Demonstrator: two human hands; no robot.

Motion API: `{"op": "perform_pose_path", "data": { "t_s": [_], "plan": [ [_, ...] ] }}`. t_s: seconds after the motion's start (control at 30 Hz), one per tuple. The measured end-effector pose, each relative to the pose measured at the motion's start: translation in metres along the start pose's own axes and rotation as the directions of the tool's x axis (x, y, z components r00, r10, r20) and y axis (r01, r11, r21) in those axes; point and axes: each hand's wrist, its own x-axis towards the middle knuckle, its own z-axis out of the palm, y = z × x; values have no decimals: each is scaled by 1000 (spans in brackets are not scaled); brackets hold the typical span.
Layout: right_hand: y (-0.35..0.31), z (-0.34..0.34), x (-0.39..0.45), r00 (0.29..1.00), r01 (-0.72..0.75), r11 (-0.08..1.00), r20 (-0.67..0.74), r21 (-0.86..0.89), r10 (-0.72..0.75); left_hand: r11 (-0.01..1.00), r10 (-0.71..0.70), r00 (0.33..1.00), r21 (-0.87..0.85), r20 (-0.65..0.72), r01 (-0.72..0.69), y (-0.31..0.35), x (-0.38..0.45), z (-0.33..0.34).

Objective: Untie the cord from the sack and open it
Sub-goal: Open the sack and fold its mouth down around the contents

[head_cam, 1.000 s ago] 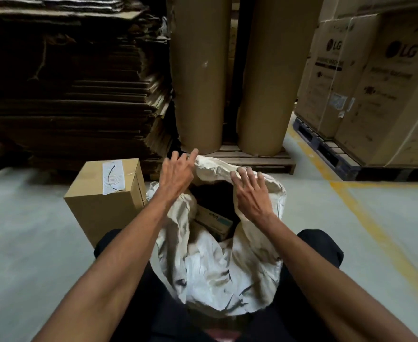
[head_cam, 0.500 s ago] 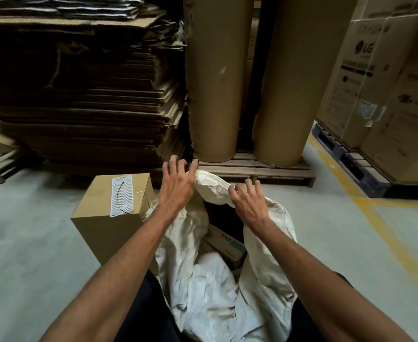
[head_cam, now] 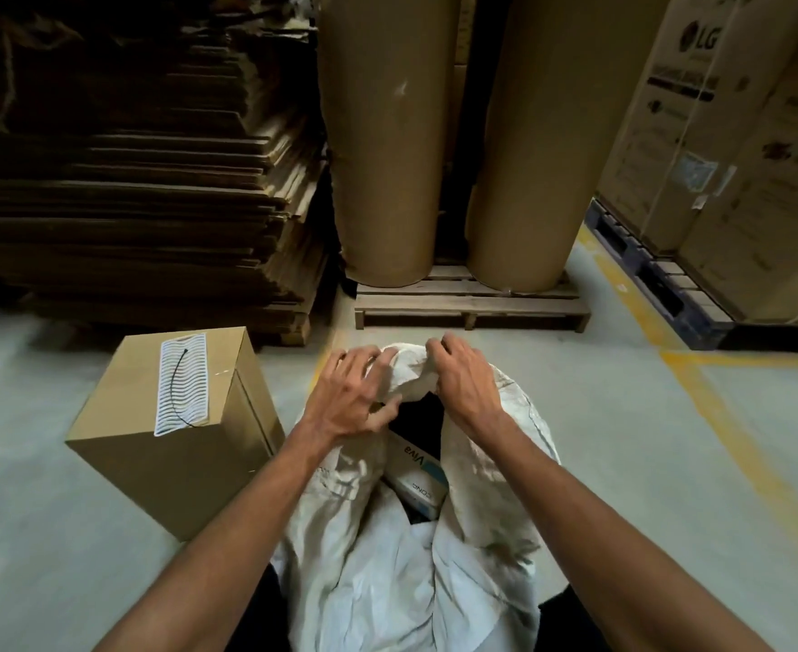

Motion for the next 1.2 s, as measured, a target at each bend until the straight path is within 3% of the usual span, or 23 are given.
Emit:
{"op": "perform_pose_path", "data": {
  "t_s": [0.17,0.27,0.33,0.43,0.5,0.6,0.7,0.73,0.77,0.87,0.97,1.0,1.07,1.13,1.2],
  "plan": [
    [16,3,9,991,34,996,127,83,-44,991,-102,993,-80,55,106,-1,10,3],
    [21,2,15,967,55,977,233,205,-104,952,-242,948,-136,207,273,-4,24,-10],
    [23,-4,20,947,38,960,298,277,-123,866,-298,881,-285,368,412,-9,33,-19],
    [27,-15,25,926,-68,923,369,380,-83,670,-201,810,-526,551,524,-17,40,-29],
    [29,-20,24,913,-151,884,406,442,-47,565,-176,745,-554,643,612,-16,40,-36],
    [27,-25,20,875,-292,816,483,498,18,529,-117,711,-562,694,635,-9,42,-42],
    [26,-30,15,777,-426,770,628,476,41,477,-55,647,-550,760,686,2,43,-52],
    [25,-31,14,751,-442,770,659,461,36,498,-49,638,-535,769,682,4,43,-53],
    [22,-34,13,724,-461,772,688,437,43,594,-56,666,-512,743,621,6,43,-50],
    [21,-41,7,643,-573,729,757,375,117,934,-38,830,-276,557,228,16,36,-39],
    [27,-47,0,524,-729,589,838,349,152,996,93,936,-16,339,-93,19,27,-36],
    [28,-46,0,537,-727,582,830,365,151,988,127,952,46,279,-146,19,25,-34],
    [27,-38,3,663,-633,649,728,422,174,980,162,967,85,195,-181,19,20,-24],
    [21,-29,2,836,-446,801,507,399,212,998,56,987,12,148,-59,25,17,-16],
    [10,-21,-10,959,-234,936,222,264,177,982,-123,981,-125,148,142,29,16,-16]
  ]
}}
